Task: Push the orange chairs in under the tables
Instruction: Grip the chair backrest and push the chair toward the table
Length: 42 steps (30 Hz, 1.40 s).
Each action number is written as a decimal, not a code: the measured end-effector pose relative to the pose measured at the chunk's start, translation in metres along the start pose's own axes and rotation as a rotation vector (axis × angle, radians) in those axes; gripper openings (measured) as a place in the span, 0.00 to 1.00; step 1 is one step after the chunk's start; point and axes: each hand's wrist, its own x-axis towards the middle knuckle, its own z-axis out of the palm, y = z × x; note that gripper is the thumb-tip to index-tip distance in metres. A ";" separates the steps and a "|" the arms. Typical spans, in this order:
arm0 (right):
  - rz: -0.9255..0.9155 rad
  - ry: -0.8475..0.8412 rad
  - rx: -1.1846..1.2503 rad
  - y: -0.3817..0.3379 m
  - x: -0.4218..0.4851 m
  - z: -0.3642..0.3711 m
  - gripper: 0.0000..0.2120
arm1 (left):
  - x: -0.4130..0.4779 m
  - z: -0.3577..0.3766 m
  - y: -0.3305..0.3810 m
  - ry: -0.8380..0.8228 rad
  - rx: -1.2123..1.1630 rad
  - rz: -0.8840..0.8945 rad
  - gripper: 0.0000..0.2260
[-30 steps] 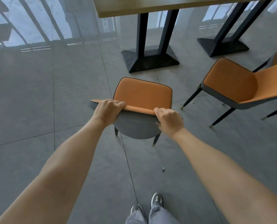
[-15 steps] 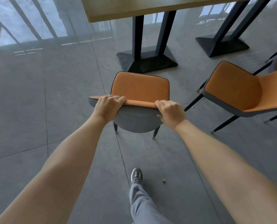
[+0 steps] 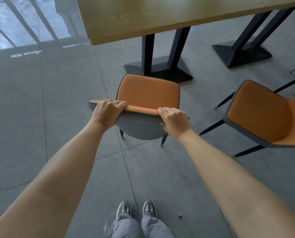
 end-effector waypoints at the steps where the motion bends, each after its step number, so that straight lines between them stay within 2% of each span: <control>1: 0.007 -0.007 0.004 0.001 0.006 0.001 0.19 | 0.005 0.000 -0.005 -0.010 0.002 0.005 0.14; 12: 0.128 -0.071 -0.052 0.009 0.048 0.001 0.21 | 0.048 0.006 -0.037 -0.009 -0.019 0.126 0.14; 17: 0.236 -0.180 -0.052 -0.002 0.047 -0.010 0.18 | 0.047 0.004 -0.039 -0.133 -0.042 0.106 0.15; 20: 0.276 -0.267 -0.026 -0.007 0.047 -0.016 0.18 | 0.047 -0.001 -0.039 -0.259 -0.097 0.081 0.25; 24: 0.379 -0.413 0.045 -0.014 0.038 -0.024 0.29 | 0.046 -0.013 -0.027 -0.305 -0.114 0.062 0.37; 29: 0.523 -0.476 0.063 -0.005 0.007 -0.040 0.37 | 0.053 -0.023 0.011 -0.307 -0.088 0.106 0.37; 35: 0.702 -0.379 0.037 0.039 -0.052 -0.087 0.37 | 0.089 -0.043 0.091 -0.266 -0.050 0.239 0.31; 42: 0.908 -0.271 -0.035 0.118 -0.144 -0.163 0.38 | 0.143 -0.075 0.229 -0.184 -0.020 0.407 0.30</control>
